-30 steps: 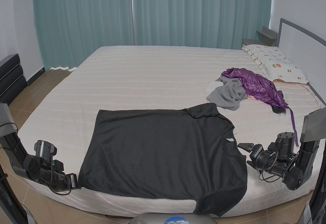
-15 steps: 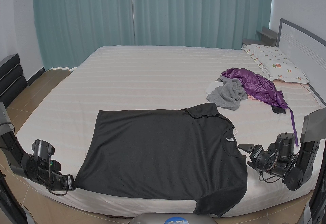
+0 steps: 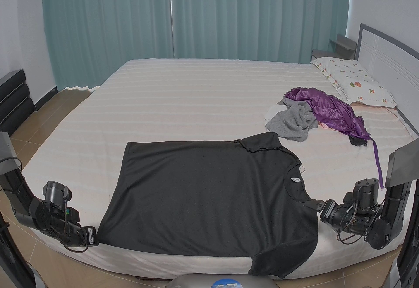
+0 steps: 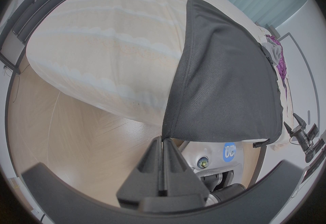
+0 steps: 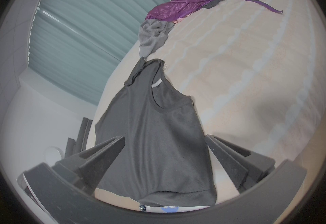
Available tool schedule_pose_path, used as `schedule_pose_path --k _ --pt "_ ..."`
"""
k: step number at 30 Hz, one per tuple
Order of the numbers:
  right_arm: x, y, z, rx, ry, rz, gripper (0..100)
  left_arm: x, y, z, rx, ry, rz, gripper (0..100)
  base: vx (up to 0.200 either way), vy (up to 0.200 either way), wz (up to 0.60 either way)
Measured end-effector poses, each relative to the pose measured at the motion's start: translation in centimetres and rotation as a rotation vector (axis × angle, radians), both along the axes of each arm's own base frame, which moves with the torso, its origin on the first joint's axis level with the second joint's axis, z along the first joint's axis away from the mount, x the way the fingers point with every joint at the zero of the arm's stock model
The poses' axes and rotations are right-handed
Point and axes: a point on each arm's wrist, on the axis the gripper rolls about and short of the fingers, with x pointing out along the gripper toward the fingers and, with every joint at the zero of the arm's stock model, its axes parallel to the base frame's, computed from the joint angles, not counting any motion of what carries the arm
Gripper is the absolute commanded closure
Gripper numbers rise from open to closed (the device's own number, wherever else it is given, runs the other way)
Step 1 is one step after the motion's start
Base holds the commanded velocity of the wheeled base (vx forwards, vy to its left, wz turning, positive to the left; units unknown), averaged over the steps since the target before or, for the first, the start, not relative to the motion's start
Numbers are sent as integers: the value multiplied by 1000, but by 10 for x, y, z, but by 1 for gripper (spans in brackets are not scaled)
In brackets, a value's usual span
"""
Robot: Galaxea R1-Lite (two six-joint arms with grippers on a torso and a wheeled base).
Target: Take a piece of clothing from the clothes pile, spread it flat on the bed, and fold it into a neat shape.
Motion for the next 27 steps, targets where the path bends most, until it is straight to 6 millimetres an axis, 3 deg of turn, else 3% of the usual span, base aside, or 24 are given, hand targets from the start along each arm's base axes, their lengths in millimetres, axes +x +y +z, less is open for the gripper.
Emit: schedule_pose_path --k 7,8,27 --pt "-7 0 -13 -45 57 40 0 0 0 -1 -2 4 0 100 0 0 0" --pt "-7 1 -15 -48 64 45 100 0 0 -1 -2 5 0 100 0 0 0" --pt "-27 -14 -24 -184 134 111 100 0 0 -3 -5 11 -3 100 0 0 0"
